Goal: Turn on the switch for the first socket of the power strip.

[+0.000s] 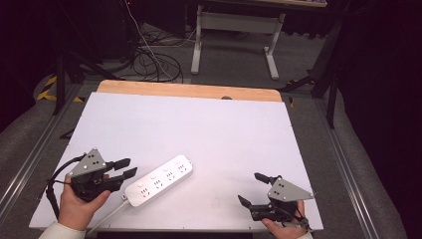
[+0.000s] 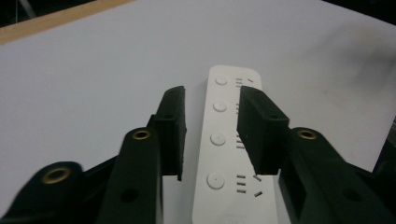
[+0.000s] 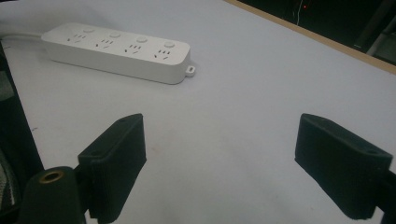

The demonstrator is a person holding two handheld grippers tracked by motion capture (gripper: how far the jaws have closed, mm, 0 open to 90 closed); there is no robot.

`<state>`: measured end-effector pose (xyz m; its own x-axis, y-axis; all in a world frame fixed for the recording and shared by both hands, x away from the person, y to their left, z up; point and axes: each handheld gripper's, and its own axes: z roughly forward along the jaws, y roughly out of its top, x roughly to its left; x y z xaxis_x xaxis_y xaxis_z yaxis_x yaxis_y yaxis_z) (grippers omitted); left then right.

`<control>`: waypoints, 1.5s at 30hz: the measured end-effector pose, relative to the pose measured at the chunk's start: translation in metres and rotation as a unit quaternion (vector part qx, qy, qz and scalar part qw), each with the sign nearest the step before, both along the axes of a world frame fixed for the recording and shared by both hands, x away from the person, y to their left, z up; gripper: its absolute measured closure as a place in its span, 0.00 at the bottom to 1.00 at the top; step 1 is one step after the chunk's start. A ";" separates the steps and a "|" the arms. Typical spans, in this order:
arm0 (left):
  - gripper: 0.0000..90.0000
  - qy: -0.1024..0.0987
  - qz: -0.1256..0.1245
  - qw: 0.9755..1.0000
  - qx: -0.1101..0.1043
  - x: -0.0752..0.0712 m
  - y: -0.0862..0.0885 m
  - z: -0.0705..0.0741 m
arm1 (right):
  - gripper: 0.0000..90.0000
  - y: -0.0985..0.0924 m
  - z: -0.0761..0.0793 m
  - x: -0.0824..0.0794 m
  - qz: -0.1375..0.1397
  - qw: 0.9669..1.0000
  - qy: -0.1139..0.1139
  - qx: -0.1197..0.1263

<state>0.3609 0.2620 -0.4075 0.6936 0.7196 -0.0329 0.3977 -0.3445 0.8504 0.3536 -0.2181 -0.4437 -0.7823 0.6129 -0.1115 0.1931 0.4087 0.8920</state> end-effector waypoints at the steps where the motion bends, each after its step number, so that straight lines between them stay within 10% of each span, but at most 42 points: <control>1: 0.76 0.000 0.004 1.000 0.011 0.001 0.000 0.000 | 0.19 0.000 0.000 0.000 0.000 1.000 0.000 0.000; 6: 1.00 0.024 -0.005 0.999 0.026 0.004 -0.001 0.002 | 0.19 0.001 0.000 0.000 0.000 1.000 -0.001 -0.001; 13: 1.00 0.068 -0.016 0.996 0.052 0.010 -0.006 0.004 | 0.20 0.000 -0.001 0.000 0.002 1.000 0.000 -0.002; 22: 1.00 0.090 -0.036 0.986 0.134 0.014 -0.021 0.002 | 0.20 0.001 -0.001 0.000 0.003 1.000 0.000 -0.004; 45: 1.00 0.155 -0.067 0.963 0.209 0.032 -0.043 -0.018 | 0.20 0.001 -0.001 0.000 0.003 1.000 0.001 -0.006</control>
<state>0.3925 0.2185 -0.4258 0.7850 0.6192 0.0195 0.5384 -0.6974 0.4730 0.3538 -0.2171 -0.4452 -0.7862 0.6067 -0.1176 0.1915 0.4200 0.8871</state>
